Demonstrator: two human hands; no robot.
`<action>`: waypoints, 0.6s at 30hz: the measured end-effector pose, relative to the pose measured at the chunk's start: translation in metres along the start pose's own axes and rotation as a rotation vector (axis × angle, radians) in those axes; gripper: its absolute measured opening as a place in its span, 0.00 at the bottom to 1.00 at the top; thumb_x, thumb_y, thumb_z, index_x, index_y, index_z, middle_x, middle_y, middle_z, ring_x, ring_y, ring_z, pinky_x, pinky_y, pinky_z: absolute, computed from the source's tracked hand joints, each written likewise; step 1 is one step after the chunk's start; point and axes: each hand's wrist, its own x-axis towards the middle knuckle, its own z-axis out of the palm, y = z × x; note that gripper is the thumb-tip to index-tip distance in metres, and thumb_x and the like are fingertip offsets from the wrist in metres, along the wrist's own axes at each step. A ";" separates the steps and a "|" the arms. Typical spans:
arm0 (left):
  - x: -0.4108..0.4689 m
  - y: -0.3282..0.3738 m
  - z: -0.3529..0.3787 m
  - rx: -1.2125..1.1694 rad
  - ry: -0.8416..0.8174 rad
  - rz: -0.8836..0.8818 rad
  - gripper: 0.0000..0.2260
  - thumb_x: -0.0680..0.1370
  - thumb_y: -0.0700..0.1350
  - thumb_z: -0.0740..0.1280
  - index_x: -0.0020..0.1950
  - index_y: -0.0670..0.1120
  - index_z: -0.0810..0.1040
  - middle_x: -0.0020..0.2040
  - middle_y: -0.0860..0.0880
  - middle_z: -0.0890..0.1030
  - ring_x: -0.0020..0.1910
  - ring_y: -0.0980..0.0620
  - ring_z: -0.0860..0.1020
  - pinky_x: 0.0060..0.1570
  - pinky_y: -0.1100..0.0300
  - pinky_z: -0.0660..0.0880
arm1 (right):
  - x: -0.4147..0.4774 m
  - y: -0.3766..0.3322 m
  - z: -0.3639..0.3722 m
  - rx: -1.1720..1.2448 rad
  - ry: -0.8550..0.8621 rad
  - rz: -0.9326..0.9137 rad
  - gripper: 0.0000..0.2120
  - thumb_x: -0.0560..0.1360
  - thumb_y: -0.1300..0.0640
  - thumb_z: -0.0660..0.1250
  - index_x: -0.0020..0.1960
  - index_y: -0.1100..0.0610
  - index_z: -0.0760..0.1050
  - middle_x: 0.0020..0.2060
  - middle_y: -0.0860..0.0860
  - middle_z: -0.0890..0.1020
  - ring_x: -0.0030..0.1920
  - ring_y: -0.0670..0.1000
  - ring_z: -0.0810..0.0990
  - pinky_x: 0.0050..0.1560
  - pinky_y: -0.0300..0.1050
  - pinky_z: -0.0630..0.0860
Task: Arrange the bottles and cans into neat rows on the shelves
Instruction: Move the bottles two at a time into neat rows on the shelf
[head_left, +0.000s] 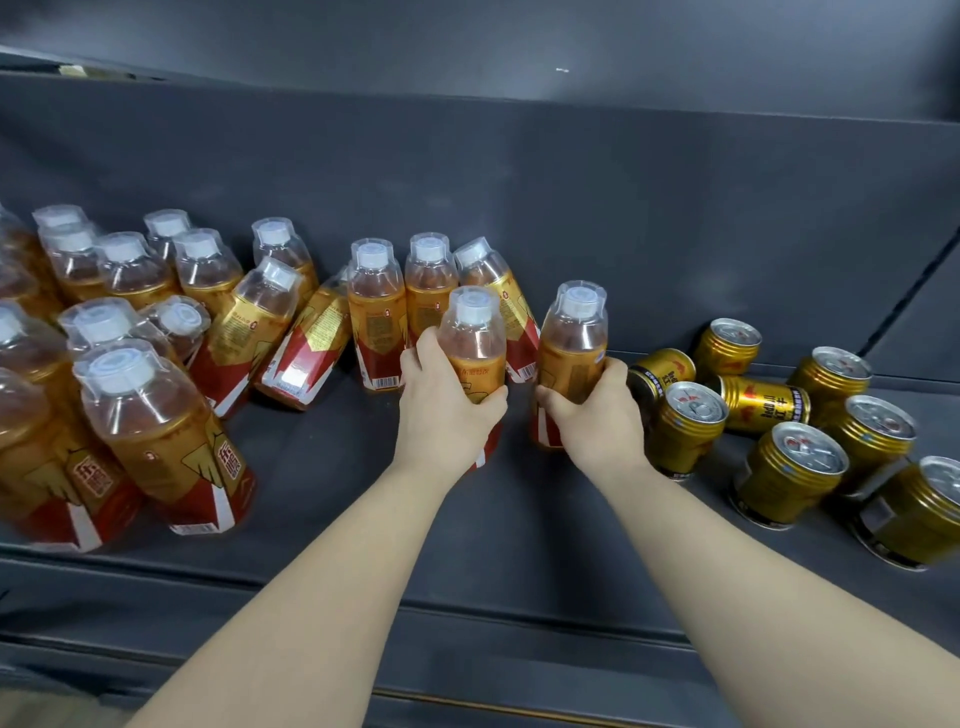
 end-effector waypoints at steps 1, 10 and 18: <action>-0.002 -0.001 0.002 -0.016 0.001 -0.004 0.40 0.71 0.51 0.78 0.75 0.50 0.57 0.70 0.48 0.65 0.66 0.47 0.71 0.59 0.57 0.72 | -0.001 0.001 0.000 0.000 -0.005 -0.002 0.33 0.74 0.46 0.73 0.72 0.54 0.61 0.65 0.52 0.75 0.65 0.55 0.76 0.59 0.49 0.76; -0.012 -0.016 0.004 -0.144 -0.029 -0.020 0.45 0.69 0.53 0.79 0.77 0.53 0.54 0.71 0.51 0.69 0.68 0.49 0.72 0.61 0.56 0.72 | 0.000 0.001 0.007 0.038 -0.006 -0.006 0.41 0.71 0.44 0.76 0.75 0.53 0.58 0.68 0.52 0.72 0.68 0.55 0.73 0.64 0.53 0.75; -0.017 -0.022 0.009 -0.112 -0.079 -0.119 0.40 0.71 0.54 0.78 0.75 0.51 0.58 0.63 0.55 0.72 0.48 0.58 0.74 0.32 0.79 0.68 | 0.000 -0.001 0.010 0.045 -0.011 0.023 0.38 0.74 0.48 0.74 0.75 0.54 0.56 0.69 0.53 0.72 0.68 0.57 0.74 0.64 0.54 0.74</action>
